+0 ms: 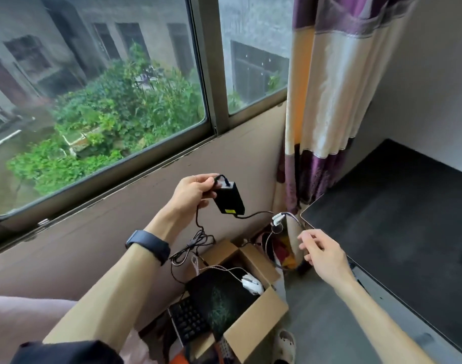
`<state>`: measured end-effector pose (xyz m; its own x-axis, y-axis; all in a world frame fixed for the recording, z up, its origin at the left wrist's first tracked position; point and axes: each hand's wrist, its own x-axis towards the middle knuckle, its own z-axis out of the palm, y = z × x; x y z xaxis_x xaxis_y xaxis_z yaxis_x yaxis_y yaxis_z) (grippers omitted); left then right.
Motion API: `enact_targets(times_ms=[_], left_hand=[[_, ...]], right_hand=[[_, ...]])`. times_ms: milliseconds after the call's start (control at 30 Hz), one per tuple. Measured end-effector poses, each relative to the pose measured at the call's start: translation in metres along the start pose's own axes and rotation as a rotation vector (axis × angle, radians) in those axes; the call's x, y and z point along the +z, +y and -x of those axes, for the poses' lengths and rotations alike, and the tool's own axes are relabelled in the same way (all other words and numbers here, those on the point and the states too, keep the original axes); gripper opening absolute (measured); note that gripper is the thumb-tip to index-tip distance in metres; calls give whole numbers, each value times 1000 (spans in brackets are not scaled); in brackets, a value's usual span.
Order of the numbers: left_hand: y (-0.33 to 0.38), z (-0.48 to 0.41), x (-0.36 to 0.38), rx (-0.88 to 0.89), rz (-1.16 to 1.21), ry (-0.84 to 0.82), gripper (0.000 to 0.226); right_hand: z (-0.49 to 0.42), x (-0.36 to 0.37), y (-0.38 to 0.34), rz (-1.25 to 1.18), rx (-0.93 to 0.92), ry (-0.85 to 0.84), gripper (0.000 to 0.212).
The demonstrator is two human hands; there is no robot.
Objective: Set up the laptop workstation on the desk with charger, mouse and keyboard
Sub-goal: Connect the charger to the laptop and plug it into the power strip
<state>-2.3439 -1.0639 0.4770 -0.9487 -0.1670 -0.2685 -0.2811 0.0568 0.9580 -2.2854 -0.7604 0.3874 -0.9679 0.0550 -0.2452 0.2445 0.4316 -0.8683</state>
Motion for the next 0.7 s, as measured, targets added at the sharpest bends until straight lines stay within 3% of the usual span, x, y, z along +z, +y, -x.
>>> enact_targets(times_ms=[200, 300, 433, 533, 700], left_hand=[[49, 25, 47, 93, -124, -200, 22], [71, 31, 71, 125, -244, -301, 18], [91, 43, 119, 169, -370, -391, 17], [95, 56, 158, 188, -478, -446, 18], [88, 77, 210, 253, -636, -487, 21]], right_hand=[[15, -36, -18, -139, -1, 79, 21], [15, -54, -31, -357, 108, 64, 20], [13, -87, -51, -567, 286, -126, 31], [17, -111, -59, -561, 371, -257, 49], [17, -144, -51, -698, 500, -307, 66]])
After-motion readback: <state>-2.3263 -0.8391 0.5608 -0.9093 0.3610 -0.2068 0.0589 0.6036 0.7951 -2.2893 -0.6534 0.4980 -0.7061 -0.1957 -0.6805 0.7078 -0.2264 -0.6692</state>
